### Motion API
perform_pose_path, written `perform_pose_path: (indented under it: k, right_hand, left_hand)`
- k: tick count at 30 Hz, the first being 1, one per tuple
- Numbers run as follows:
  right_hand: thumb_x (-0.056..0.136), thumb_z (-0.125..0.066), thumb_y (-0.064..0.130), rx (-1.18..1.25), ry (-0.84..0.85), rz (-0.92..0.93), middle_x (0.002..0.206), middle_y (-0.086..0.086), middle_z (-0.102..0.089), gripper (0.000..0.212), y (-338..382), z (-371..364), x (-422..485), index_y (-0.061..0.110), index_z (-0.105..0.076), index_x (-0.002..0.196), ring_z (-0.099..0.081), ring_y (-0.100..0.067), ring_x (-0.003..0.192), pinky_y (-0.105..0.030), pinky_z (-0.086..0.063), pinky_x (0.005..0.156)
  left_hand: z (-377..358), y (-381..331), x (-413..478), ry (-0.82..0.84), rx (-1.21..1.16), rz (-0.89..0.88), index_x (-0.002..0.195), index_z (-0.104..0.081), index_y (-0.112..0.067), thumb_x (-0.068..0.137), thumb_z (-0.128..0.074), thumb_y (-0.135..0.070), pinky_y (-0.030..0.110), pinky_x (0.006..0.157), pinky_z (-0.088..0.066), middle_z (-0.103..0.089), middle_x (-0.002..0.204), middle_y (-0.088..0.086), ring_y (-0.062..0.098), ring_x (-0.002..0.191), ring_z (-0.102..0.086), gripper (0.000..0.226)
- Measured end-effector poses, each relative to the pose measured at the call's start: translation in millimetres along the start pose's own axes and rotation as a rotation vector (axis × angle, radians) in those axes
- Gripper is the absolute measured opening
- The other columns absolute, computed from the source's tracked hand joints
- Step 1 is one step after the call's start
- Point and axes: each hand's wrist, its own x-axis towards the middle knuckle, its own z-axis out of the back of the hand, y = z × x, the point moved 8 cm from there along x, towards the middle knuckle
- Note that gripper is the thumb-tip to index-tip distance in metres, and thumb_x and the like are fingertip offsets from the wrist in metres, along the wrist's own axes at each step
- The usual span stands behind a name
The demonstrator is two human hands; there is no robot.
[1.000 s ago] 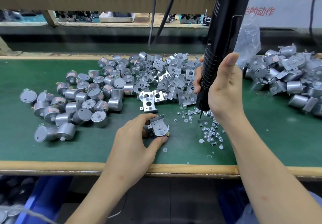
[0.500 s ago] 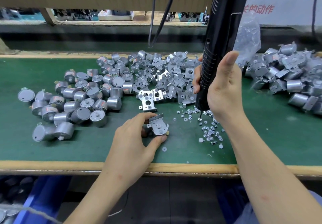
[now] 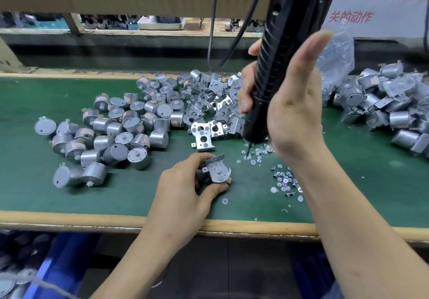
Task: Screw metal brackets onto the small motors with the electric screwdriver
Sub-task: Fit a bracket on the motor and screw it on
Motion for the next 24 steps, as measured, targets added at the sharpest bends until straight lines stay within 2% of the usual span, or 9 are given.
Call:
perform_pose_path:
  k: [3, 6, 9, 13, 15, 17, 21, 24]
  right_hand:
    - [0.08, -0.025, 0.064, 0.04, 0.03, -0.039, 0.06, -0.003, -0.054, 0.062, -5.0, -20.6, -0.8, 0.01, -0.054, 0.089, -0.049, -0.02, 0.046, -0.033, -0.044, 0.048]
    - [0.077, -0.027, 0.067, 0.036, 0.053, -0.081, 0.061, -0.008, -0.052, 0.068, -13.2, -36.8, -3.0, 0.005, -0.052, 0.089, -0.048, -0.021, 0.046, -0.03, -0.043, 0.046]
    - [0.075, -0.03, 0.07, 0.04, 0.069, -0.088, 0.06, -0.006, -0.051, 0.073, -17.9, -44.5, -3.6, 0.001, -0.051, 0.089, -0.047, -0.02, 0.045, -0.028, -0.041, 0.046]
    - [0.077, -0.032, 0.071, 0.041, 0.066, -0.086, 0.06, -0.004, -0.052, 0.075, -23.7, -43.9, -5.2, -0.001, -0.05, 0.085, -0.048, -0.018, 0.045, -0.028, -0.042, 0.046]
    - [0.077, -0.032, 0.071, 0.05, 0.064, -0.096, 0.061, -0.003, -0.052, 0.082, -26.4, -42.9, -5.8, -0.009, -0.047, 0.087, -0.048, -0.018, 0.045, -0.027, -0.043, 0.046]
    - [0.077, -0.032, 0.07, 0.042, 0.063, -0.102, 0.061, -0.003, -0.052, 0.088, -28.6, -42.0, -6.0, -0.016, -0.044, 0.09, -0.049, -0.018, 0.045, -0.027, -0.043, 0.047]
    - [0.076, -0.033, 0.071, 0.045, 0.06, -0.114, 0.061, 0.0, -0.054, 0.09, -31.2, -40.2, -5.7, -0.017, -0.043, 0.094, -0.049, -0.017, 0.045, -0.027, -0.044, 0.047]
    - [0.075, -0.033, 0.073, 0.052, 0.057, -0.123, 0.061, -0.002, -0.054, 0.093, -31.7, -40.2, -6.1, -0.017, -0.043, 0.094, -0.049, -0.017, 0.045, -0.027, -0.044, 0.047]
  left_hand:
    - [-0.6, 1.4, 0.3, 0.0, 0.006, 0.003, 0.109, -0.065, -0.03, 0.074, -0.085, -0.035, 0.007, 0.068, -0.036, -0.067, 0.089, -0.021, -0.005, 0.069, -0.053, 0.04]
    - [-1.1, 3.0, 0.3, -0.006, 0.0, 0.009, 0.11, -0.065, -0.032, 0.074, -0.085, -0.035, 0.013, 0.073, -0.04, -0.069, 0.095, -0.019, -0.002, 0.074, -0.056, 0.041]
    - [-1.5, 4.0, 0.2, -0.004, 0.004, 0.016, 0.111, -0.065, -0.032, 0.074, -0.085, -0.034, 0.01, 0.075, -0.041, -0.068, 0.097, -0.02, -0.002, 0.082, -0.06, 0.042]
    - [-1.7, 2.5, 0.4, 0.004, 0.023, -0.002, 0.112, -0.064, -0.031, 0.076, -0.084, -0.035, 0.007, 0.073, -0.036, -0.066, 0.096, -0.021, -0.005, 0.076, -0.054, 0.041]
    - [-1.5, 1.1, 0.4, 0.005, 0.027, -0.011, 0.112, -0.064, -0.031, 0.077, -0.083, -0.035, 0.011, 0.071, -0.036, -0.067, 0.096, -0.02, -0.005, 0.074, -0.052, 0.041]
    - [-1.3, 0.7, 0.6, 0.004, 0.028, -0.011, 0.113, -0.064, -0.03, 0.077, -0.083, -0.034, 0.009, 0.071, -0.036, -0.066, 0.095, -0.021, -0.007, 0.073, -0.051, 0.04]
    - [-1.0, 0.6, 0.4, 0.005, 0.046, -0.013, 0.112, -0.065, -0.03, 0.077, -0.083, -0.033, 0.004, 0.072, -0.034, -0.058, 0.088, -0.03, -0.009, 0.072, -0.049, 0.04]
    - [-0.5, 0.1, 0.5, 0.003, 0.049, -0.02, 0.112, -0.065, -0.03, 0.077, -0.083, -0.033, 0.003, 0.073, -0.034, -0.058, 0.089, -0.029, -0.009, 0.073, -0.05, 0.04]
